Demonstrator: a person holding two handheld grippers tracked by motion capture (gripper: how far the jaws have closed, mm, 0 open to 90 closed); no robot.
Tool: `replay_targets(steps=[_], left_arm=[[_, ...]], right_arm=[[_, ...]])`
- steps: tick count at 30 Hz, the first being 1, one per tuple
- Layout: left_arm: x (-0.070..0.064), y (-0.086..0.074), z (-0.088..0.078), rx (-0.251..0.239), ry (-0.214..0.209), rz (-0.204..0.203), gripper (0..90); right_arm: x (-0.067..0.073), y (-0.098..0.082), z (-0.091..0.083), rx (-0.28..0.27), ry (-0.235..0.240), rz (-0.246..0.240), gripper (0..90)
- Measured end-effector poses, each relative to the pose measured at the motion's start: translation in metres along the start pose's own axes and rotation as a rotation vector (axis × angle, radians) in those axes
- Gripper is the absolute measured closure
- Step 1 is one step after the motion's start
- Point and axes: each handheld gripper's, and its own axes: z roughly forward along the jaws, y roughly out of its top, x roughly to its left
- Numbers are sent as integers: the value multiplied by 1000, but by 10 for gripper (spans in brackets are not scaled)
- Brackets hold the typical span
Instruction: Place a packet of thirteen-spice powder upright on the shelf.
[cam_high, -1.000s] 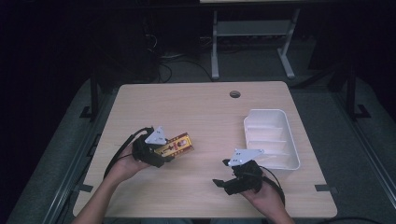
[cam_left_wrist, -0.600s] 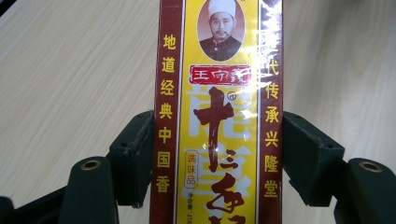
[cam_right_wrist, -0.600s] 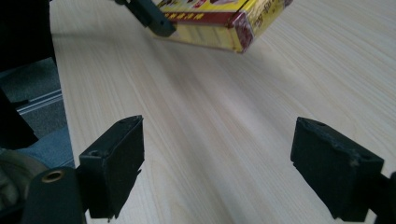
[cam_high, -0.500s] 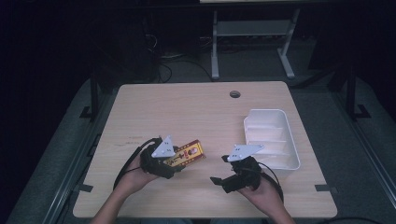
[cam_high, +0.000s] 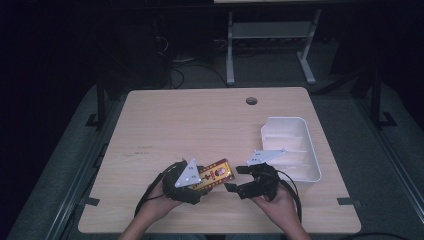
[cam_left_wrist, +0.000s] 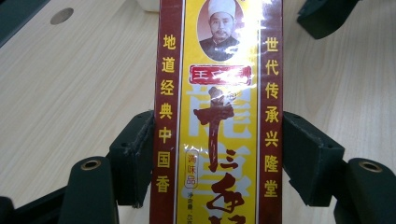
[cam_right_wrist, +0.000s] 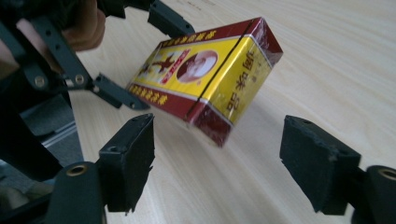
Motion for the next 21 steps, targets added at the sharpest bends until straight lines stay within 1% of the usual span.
replay_targets(steps=[3,6,7,8,11,12,13,14,16,17,18,19,21], left_arm=[[-6,-2,5,1,12,6,323],[-9,-3,8,-1,28,7,323],[-9,-3,8,-1,28,7,323],[-12,-3,9,-7,34,8,323],[-18,-1,11,-17,46,27,323],[-18,-1,11,-17,46,27,323],[-21,1,13,-20,48,37,323],[-22,2,13,-19,54,43,323],[-23,2,14,-22,54,41,323],[-23,1,14,-30,57,34,323],[-23,1,14,-30,57,34,322],[-23,1,14,-36,63,31,322],[-24,2,14,-39,74,32,322]], right_arm=[[-1,-1,2,-9,16,25,285],[-2,-2,3,-8,18,46,302],[-2,-2,3,-8,18,46,302],[-4,-4,5,-16,43,76,320],[-4,-6,8,-14,64,111,353],[-4,-6,9,-15,73,113,374],[-4,-7,9,-17,82,115,380],[-4,-7,9,-17,77,119,385],[-3,-7,9,-16,74,121,396],[-4,-7,8,-24,78,136,422],[-4,-7,8,-24,78,136,422],[-5,-7,6,-36,85,153,441],[-5,-7,6,-43,84,155,451]])
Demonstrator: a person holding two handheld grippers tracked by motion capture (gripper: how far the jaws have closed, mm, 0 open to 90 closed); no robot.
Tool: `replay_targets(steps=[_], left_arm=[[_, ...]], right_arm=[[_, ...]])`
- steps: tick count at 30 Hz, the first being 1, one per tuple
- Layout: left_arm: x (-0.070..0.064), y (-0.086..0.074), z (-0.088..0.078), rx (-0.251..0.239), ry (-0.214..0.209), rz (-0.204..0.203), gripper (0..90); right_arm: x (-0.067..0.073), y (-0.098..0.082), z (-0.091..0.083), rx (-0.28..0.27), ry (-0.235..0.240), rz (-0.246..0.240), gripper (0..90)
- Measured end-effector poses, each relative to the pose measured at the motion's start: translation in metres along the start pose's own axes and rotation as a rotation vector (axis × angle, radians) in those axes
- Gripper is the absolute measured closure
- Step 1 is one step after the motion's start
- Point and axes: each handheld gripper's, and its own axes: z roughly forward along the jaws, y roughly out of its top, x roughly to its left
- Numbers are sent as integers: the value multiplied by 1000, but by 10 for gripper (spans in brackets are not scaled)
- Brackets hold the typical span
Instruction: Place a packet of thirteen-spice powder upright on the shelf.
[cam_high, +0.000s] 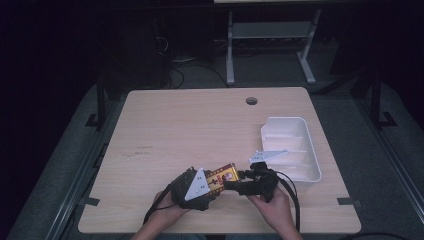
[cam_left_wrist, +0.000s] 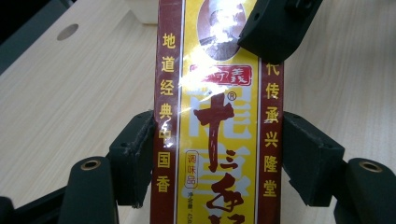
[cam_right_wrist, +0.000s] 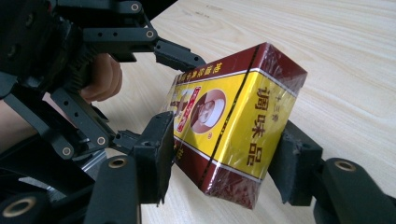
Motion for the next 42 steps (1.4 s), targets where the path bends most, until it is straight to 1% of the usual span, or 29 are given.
replay_targets(steps=[1,9,14,19,27,30,33,37,42], left_arm=[[0,0,0,-1,0,-5,322],[-2,0,2,1,5,-5,322],[-3,0,3,4,6,-7,321],[-4,0,3,3,12,2,321],[-5,0,4,5,12,6,319],[-5,0,5,4,4,12,314],[-6,0,6,5,-4,16,289],[-6,0,6,6,-18,25,280],[-4,-1,4,-14,-54,11,270]], right_arm=[[0,0,0,-4,1,1,458],[1,0,-3,-28,3,6,517],[3,1,-5,-41,11,-5,563],[7,2,-6,-49,1,-18,578],[11,3,-6,-44,-13,-35,589],[12,3,-6,-36,-15,-40,601],[15,5,-7,-31,-2,-54,633],[20,7,-7,-15,-10,-90,649],[20,10,-9,-6,2,-104,664]])
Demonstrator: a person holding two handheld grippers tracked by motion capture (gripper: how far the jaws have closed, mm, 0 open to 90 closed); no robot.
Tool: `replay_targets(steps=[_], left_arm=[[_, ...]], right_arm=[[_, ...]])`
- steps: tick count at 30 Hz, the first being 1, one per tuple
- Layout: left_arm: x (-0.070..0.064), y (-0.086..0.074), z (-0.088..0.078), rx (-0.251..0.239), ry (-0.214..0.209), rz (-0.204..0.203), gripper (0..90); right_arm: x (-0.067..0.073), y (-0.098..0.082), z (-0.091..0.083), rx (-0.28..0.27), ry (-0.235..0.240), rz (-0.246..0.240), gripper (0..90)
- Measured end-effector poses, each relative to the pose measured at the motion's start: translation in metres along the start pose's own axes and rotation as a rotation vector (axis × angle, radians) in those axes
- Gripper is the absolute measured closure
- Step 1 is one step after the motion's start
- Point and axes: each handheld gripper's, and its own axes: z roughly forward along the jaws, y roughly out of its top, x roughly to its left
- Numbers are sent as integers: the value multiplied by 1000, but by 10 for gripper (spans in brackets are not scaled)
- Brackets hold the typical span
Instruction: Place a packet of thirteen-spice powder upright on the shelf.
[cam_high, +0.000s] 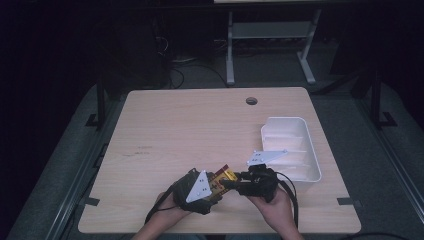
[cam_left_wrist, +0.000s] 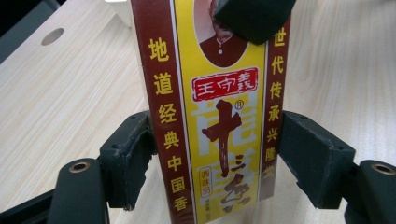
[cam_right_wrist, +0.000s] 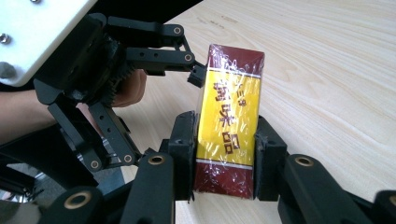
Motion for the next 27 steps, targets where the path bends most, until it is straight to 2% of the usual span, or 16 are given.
replay_targets(steps=[2,6,10,13,17,19,21,24,27], left_arm=[[2,-1,-1,5,-20,3,304],[3,-2,-3,-12,-46,-10,303],[8,-3,-6,-39,-112,-45,304],[14,-6,-9,-67,-163,-72,346],[25,-12,-15,-118,-242,-141,446],[31,-16,-18,-151,-291,-188,485],[36,-19,-21,-173,-329,-216,511],[38,-20,-23,-177,-346,-212,545],[38,-20,-23,-167,-352,-203,574]], right_arm=[[1,2,-1,17,-3,-25,676],[5,7,-3,34,4,-65,677],[8,12,-1,72,23,-115,678],[13,19,2,104,37,-165,678],[21,32,6,166,50,-261,678],[24,38,6,187,61,-310,678],[26,44,7,202,78,-337,677],[29,51,8,225,95,-386,677],[30,56,10,258,112,-414,676]])
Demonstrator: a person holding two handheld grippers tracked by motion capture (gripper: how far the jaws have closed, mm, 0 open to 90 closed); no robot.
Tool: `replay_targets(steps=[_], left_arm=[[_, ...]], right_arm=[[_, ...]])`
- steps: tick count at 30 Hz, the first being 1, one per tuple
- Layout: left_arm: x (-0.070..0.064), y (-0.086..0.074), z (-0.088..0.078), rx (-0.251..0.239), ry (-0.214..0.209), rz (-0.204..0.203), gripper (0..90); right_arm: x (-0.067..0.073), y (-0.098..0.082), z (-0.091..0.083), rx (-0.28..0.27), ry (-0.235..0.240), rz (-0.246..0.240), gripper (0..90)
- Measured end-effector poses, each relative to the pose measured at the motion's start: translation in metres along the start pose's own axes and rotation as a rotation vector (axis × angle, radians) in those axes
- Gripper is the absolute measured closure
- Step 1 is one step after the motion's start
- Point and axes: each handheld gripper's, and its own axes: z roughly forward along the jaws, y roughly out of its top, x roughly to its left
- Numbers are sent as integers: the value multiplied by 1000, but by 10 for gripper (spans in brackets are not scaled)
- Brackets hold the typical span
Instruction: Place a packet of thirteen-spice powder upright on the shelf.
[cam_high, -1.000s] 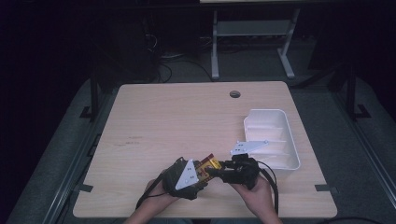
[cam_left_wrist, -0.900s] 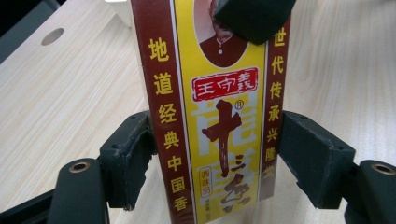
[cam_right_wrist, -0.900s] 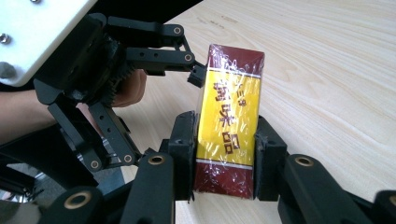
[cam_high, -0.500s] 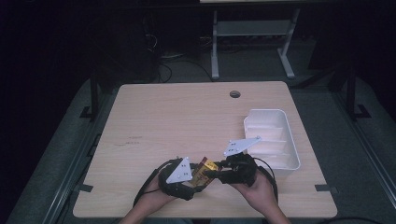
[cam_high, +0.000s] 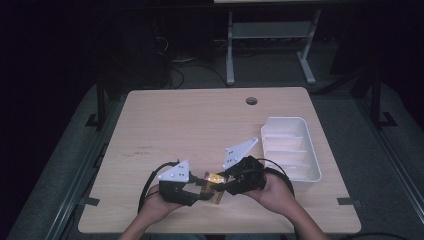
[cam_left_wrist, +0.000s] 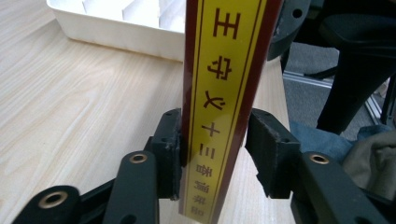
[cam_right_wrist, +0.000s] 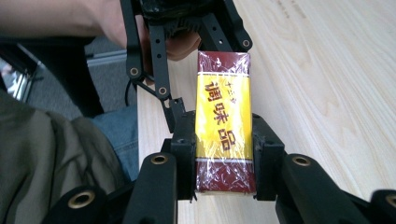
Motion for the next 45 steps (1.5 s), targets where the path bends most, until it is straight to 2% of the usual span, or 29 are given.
replay_targets(steps=[3,5,9,14,20,41,45], left_arm=[[1,0,0,3,-5,-4,584],[1,0,-1,2,-25,-6,622],[1,1,-2,2,-25,0,657],[1,1,-3,11,-24,12,668],[0,1,-3,11,-19,20,671],[0,1,-1,43,-19,29,670],[-1,2,0,41,-11,31,637]], right_arm=[[-2,3,0,14,9,-9,676],[-6,7,0,29,28,-24,664],[-10,12,0,51,64,-38,644],[-12,17,1,84,87,-56,637],[-13,21,1,113,95,-78,636],[-16,19,5,141,118,-97,652],[-15,18,4,148,117,-106,668]])
